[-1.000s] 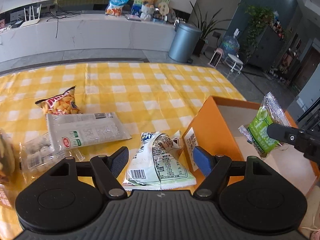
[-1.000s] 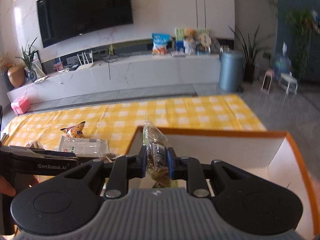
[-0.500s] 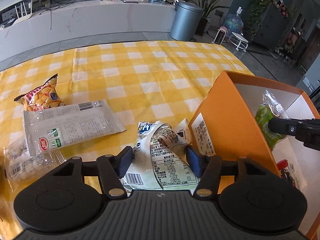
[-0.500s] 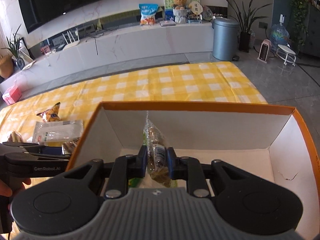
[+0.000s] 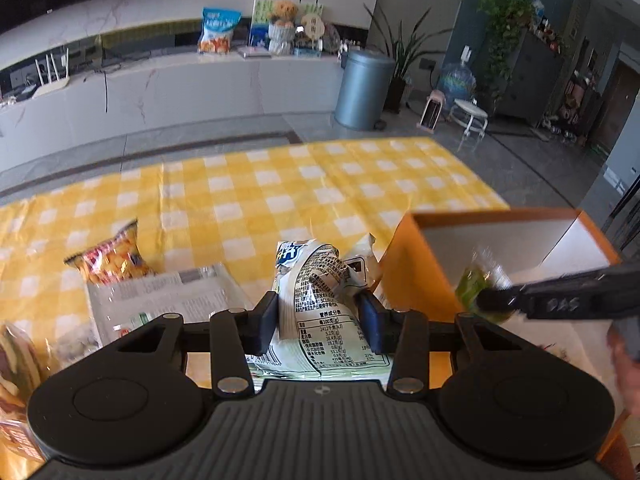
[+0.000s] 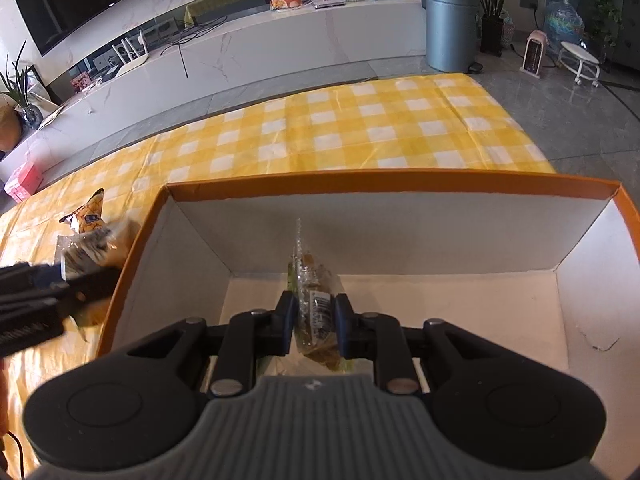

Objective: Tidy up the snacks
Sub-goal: 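Carry both bags over the orange box and open the right tool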

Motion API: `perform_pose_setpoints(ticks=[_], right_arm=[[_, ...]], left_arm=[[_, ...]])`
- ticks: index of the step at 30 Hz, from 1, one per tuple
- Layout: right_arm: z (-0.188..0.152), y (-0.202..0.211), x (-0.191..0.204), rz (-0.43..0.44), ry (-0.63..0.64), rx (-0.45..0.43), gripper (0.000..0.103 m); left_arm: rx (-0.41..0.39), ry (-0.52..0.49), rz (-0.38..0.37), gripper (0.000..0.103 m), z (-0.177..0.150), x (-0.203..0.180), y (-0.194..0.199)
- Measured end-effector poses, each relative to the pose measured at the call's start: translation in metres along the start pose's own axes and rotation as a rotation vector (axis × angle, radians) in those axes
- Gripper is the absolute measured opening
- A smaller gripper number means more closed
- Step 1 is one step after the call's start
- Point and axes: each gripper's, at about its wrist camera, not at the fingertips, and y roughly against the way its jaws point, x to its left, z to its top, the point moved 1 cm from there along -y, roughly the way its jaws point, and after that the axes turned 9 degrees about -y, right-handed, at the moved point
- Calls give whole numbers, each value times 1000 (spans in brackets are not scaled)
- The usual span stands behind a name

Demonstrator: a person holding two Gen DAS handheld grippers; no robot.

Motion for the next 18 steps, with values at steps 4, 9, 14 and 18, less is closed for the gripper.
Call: perform_pose_setpoints(ticks=[4,9,14,18], right_arm=[[-1,-3,1,39,-27,36,22],[-4,9,4,93,-47,32,29],[-7,36,1,119,-44,-29,31],[-10,66,-17,30,-56,-148,36]], left_arm=[[-51,-23,-8,49,15,-9,23],[-93,-55,-16,49,30,-25,41],[-118,-116,-47,49,43,-52,47],[-113,-196,-92,49,52,-83,42]])
